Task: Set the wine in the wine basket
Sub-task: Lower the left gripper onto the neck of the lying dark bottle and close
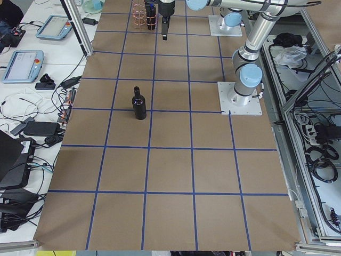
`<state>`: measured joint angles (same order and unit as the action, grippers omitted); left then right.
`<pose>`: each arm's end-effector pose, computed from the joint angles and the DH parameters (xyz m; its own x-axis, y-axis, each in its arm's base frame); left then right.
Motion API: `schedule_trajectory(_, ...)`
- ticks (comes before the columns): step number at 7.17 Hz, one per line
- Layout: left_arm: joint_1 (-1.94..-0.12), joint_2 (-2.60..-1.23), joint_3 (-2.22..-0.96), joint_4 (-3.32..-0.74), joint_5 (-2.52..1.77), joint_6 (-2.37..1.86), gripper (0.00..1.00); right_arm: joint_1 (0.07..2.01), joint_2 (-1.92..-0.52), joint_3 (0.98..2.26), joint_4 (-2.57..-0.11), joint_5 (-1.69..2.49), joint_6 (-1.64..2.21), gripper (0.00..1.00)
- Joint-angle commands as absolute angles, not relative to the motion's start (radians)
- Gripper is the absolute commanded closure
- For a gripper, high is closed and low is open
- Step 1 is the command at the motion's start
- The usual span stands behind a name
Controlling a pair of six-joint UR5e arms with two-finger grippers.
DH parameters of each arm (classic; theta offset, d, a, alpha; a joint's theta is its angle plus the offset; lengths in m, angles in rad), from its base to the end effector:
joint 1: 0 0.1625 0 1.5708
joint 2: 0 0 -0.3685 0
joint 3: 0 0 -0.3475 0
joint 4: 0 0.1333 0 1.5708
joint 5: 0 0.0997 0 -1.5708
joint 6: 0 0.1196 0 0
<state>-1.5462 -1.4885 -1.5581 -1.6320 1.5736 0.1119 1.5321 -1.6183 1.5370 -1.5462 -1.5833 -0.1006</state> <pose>-0.1226 -0.4225 0.4465 -0.9962 0.0870 -0.0066 0.0872 0.9956 -0.0333 0.1149 -0.4399 0.4451 -0.9980 -0.0610 0.0181 -0.0619 0.9966 -0.0551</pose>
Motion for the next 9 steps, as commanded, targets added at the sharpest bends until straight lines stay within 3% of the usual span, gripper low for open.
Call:
schedule_trajectory(1,-1.545,-1.482,-1.560,-1.634,1.574,0.112,0.00,1.531,-1.617,1.539,-1.545,-1.585,-0.103,0.00)
schedule_trajectory(9,-1.536,-1.465,-1.569,-1.643,1.586,0.112,0.00,1.529,-1.614,1.540,-1.545,-1.588,-0.127,0.00)
